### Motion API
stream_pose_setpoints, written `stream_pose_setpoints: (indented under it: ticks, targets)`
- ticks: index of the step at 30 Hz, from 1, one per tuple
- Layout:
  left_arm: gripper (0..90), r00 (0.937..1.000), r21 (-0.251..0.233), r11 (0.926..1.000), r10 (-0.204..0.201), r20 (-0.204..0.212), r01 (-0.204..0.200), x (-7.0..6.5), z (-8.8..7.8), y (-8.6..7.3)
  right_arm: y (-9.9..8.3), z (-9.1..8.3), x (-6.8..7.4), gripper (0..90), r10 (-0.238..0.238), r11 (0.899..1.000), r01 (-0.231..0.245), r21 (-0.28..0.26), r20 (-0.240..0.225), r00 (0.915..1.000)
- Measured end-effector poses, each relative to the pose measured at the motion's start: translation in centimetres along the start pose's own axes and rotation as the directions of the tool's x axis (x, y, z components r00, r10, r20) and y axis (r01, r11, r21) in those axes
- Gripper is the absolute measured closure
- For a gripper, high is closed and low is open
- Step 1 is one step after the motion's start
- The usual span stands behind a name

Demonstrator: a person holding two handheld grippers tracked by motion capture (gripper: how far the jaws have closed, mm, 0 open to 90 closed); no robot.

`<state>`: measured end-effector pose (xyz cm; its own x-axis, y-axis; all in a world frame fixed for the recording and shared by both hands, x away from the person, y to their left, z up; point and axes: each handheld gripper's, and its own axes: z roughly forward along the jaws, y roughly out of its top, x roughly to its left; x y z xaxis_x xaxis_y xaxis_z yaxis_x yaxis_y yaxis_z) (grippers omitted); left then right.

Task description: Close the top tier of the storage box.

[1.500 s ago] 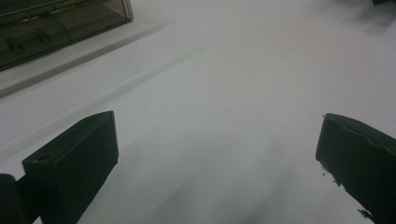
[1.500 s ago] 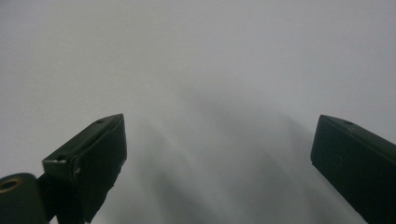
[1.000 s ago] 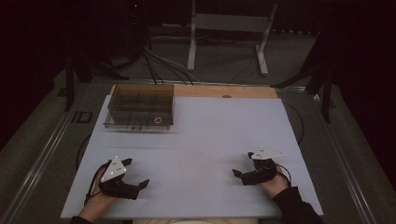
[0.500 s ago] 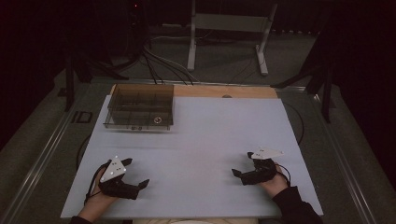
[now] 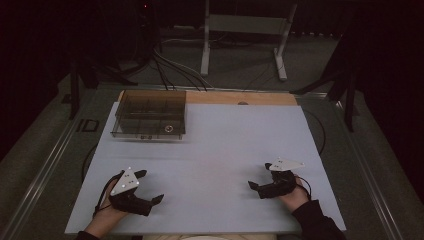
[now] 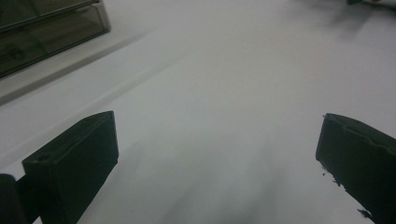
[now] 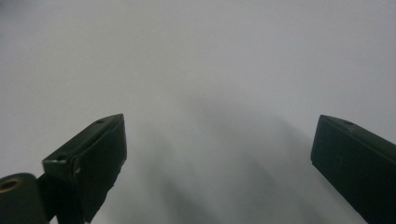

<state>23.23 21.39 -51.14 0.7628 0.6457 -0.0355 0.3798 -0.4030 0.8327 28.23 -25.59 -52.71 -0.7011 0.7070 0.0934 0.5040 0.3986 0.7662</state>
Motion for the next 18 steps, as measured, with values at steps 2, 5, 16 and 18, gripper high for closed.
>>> stream_pose_setpoints:
  ticks: [2, 5, 16, 18]
  targets:
    - [0.0, 0.9999, -0.001, 1.0, 0.008, 0.007, -0.008, -0.1, 0.0, 0.2, 0.0, 0.0, 0.1, 4.0, -0.003, 1.0, 0.003, 0.001, -0.001, 1.0]
    - [0.0, 0.9993, 0.022, 0.9991, 0.036, 0.013, -0.036, -0.3, -0.1, 0.8, 0.0, 0.0, 0.1, 4.0, -0.004, 1.0, 0.004, 0.002, -0.001, 1.0]
    - [0.0, 0.9953, 0.007, 0.9964, 0.084, 0.048, -0.084, -0.7, -1.1, 3.1, 0.0, -0.1, 0.2, 4.0, -0.01, 1.0, 0.01, -0.003, 0.0, 1.0]
    - [0.0, 0.9944, 0.0, 0.9957, 0.093, 0.051, -0.093, -0.7, -1.3, 3.4, 0.0, -0.1, 0.2, 4.0, -0.011, 1.0, 0.011, -0.002, 0.002, 0.9999]
